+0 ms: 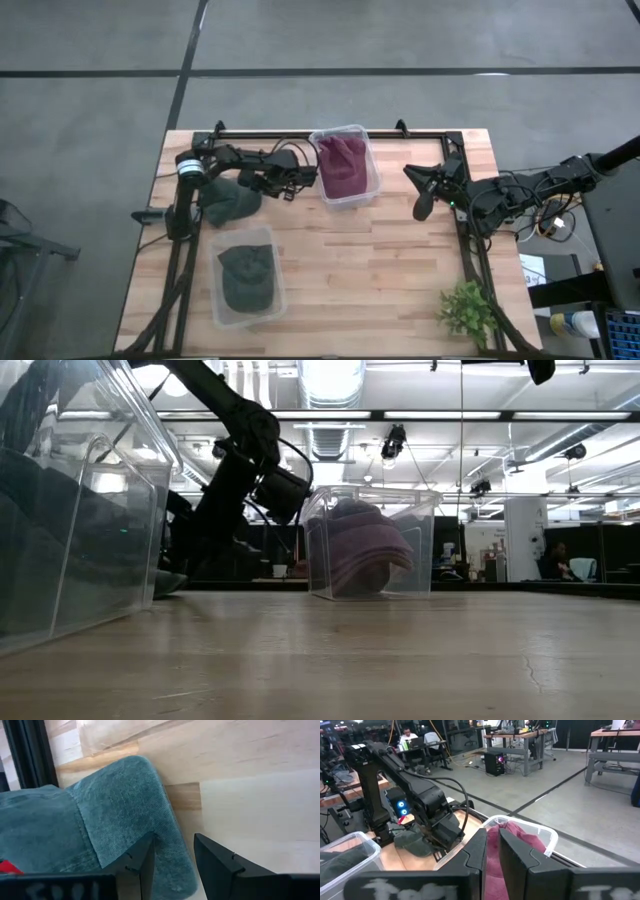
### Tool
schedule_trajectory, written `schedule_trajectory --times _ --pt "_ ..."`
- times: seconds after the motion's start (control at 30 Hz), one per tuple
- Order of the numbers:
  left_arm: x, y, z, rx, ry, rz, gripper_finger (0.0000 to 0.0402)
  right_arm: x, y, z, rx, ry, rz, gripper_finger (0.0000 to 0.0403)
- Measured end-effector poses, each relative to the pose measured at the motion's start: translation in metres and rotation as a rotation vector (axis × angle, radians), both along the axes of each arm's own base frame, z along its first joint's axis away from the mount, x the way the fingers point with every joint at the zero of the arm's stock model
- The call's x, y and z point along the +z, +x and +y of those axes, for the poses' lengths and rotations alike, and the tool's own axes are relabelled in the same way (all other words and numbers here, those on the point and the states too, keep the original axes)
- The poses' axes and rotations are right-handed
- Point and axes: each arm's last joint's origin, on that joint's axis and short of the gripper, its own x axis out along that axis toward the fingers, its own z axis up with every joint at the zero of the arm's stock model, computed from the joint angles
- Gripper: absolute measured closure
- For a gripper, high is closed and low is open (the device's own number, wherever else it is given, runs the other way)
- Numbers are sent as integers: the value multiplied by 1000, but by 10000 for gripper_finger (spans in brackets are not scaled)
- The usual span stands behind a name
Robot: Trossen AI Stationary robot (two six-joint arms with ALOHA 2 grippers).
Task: Pick & Place hat
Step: Put the green cap into the bottom transparent bin
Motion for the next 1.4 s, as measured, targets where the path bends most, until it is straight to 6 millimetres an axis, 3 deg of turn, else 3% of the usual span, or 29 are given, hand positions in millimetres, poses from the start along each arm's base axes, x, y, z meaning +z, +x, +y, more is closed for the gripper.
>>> schedule_trajectory --times 0.4,0.67,1.4 --pt "14 7 -7 -28 47 11 271 1 0 0 -2 3 -11 360" --pt "0 9 -6 -48 27 77 271 4 1 0 -3 12 -41 360" --pt "-7 12 -6 -35 43 149 271 5 2 1 24 18 -49 360"
